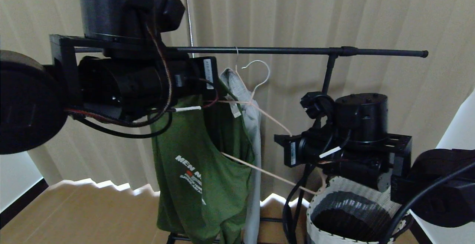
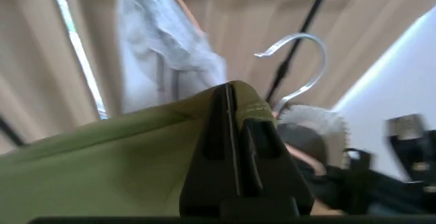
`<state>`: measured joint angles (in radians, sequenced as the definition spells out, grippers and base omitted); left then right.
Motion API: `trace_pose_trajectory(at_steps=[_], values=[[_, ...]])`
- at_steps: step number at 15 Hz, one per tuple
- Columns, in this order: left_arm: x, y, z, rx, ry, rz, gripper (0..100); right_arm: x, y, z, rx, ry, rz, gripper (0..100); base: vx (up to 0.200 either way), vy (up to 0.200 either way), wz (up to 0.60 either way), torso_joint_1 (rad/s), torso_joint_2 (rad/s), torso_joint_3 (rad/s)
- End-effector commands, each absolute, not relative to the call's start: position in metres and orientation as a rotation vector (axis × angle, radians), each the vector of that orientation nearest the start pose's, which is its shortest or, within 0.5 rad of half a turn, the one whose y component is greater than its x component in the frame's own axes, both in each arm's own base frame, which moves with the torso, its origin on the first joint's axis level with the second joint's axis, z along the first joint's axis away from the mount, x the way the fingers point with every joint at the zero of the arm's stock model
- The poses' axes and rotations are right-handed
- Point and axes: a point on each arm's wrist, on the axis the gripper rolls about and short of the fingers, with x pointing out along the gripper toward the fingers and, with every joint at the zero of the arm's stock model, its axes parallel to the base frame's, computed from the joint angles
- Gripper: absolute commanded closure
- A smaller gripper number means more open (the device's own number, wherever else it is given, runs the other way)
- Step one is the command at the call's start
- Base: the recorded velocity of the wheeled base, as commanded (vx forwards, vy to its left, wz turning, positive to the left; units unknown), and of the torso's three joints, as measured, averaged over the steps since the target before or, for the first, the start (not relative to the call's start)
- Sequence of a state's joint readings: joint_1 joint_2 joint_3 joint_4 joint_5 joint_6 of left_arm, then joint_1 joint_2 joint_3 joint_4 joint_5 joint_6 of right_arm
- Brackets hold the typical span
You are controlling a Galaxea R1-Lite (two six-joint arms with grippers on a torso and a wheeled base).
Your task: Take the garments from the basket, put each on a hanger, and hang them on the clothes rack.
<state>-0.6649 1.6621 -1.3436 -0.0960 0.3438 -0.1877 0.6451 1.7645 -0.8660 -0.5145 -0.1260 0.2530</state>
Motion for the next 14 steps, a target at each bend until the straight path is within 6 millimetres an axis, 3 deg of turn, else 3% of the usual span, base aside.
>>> trace_pose_trajectory(at_steps=[1, 4, 8, 11, 14], values=[[0.259, -0.169, 0.293, -0.061, 0.224, -0.237, 100, 0.256, 0.174, 0.175, 0.089, 0.39, 0.419, 100, 0.0, 0.0, 0.0, 0.0, 0.0, 0.0], [0.261, -0.165, 0.28, -0.014, 0.255, -0.185, 100, 0.267, 0.158, 0.178, 0.016, 0.341, 0.296, 100, 0.0, 0.0, 0.0, 0.0, 0.0, 0.0], [0.261, -0.167, 0.276, -0.003, 0.266, -0.184, 100, 0.269, 0.158, 0.18, 0.017, 0.334, 0.292, 100, 0.0, 0.0, 0.0, 0.0, 0.0, 0.0], [0.252, -0.189, 0.273, -0.045, 0.281, -0.247, 100, 0.274, 0.161, 0.184, -0.001, 0.314, 0.296, 100, 0.0, 0.0, 0.0, 0.0, 0.0, 0.0], [0.256, -0.179, 0.276, -0.024, 0.263, -0.188, 100, 0.277, 0.148, 0.185, -0.071, 0.302, 0.231, 100, 0.0, 0.0, 0.0, 0.0, 0.0, 0.0]])
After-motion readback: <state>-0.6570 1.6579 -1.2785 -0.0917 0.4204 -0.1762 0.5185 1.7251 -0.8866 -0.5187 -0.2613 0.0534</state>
